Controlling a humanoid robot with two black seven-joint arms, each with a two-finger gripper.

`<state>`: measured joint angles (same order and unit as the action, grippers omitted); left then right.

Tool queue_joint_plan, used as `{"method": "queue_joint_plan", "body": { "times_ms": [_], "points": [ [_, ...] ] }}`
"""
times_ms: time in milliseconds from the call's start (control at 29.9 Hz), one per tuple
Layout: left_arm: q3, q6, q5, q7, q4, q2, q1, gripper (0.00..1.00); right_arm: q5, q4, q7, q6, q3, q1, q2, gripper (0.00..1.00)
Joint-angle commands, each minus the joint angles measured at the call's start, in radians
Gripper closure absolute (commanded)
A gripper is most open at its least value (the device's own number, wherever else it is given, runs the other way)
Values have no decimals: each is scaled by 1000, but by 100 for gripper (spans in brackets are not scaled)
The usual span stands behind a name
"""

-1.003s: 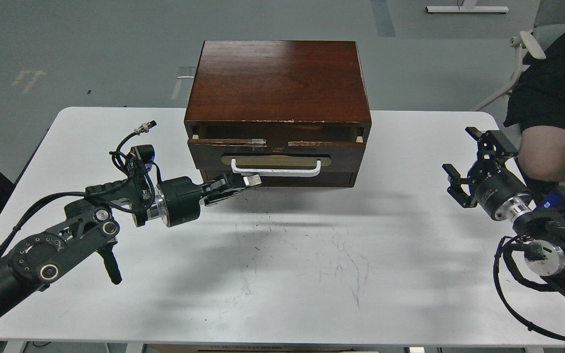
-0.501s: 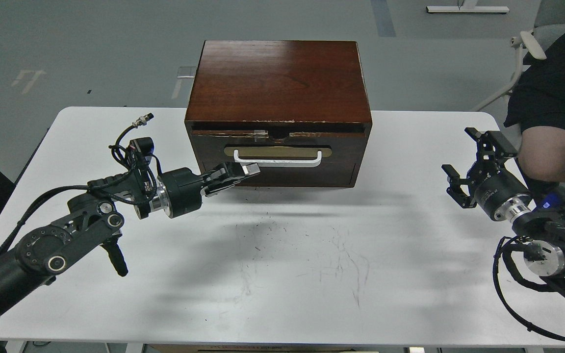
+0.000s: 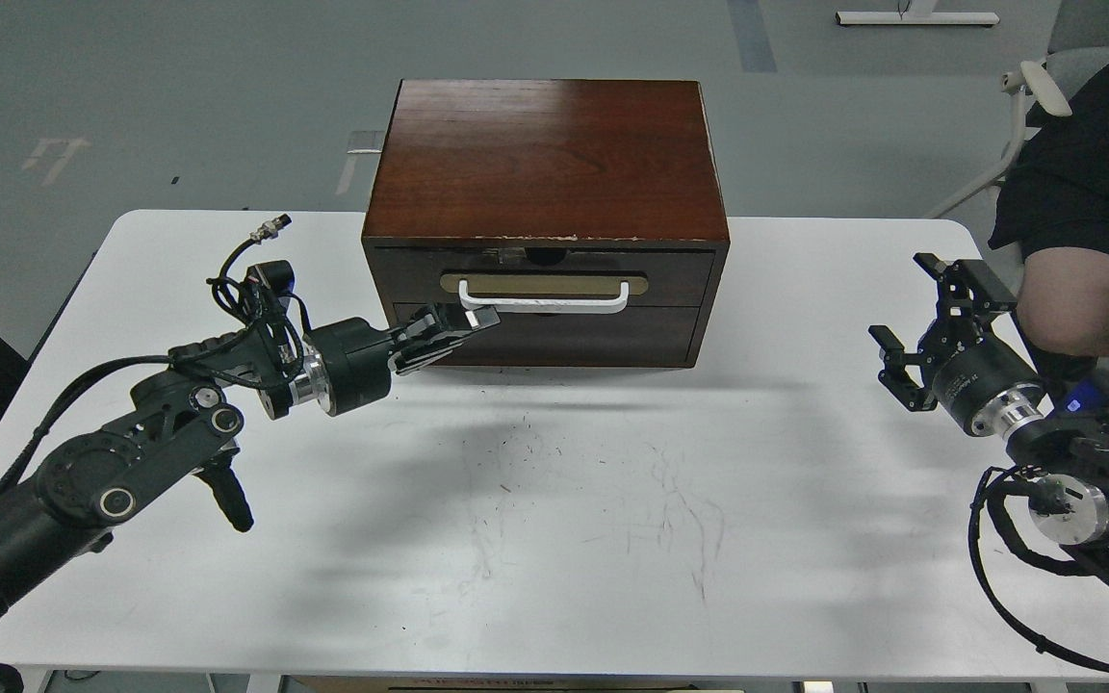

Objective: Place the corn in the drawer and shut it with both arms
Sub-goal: 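Press the drawer fully shut with the left gripper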

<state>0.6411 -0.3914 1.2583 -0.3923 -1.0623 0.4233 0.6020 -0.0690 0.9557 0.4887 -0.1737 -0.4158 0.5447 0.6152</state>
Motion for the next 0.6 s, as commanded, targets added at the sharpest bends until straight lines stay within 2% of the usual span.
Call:
{"method": "queue_joint_plan", "body": {
  "times_ms": [0,167,234,368,434,501,568],
  "points": [
    [-1,0,-2,0,2,0,1,100,0,2,0,-1,0,0,0,0],
    [-20,-18,-2,-6,-10,3,-1,100,0,2,0,-1,0,-2,1,0],
    [-38,-65,13,-16,-28,20,-5,100,0,2,0,-1,0,-2,1,0],
    [-44,-97,9,-19,-68,73,-11,100,0,2,0,-1,0,-2,1,0],
    [-44,-97,3,-42,-110,110,-16,100,0,0,0,-1,-1,-2,1,0],
    [-40,-97,-5,-91,-154,147,-18,100,0,0,0,0,-3,-3,1,0],
    [-29,-97,-39,-96,-195,175,-19,100,0,0,0,3,-3,-3,1,0]
  ]
}}
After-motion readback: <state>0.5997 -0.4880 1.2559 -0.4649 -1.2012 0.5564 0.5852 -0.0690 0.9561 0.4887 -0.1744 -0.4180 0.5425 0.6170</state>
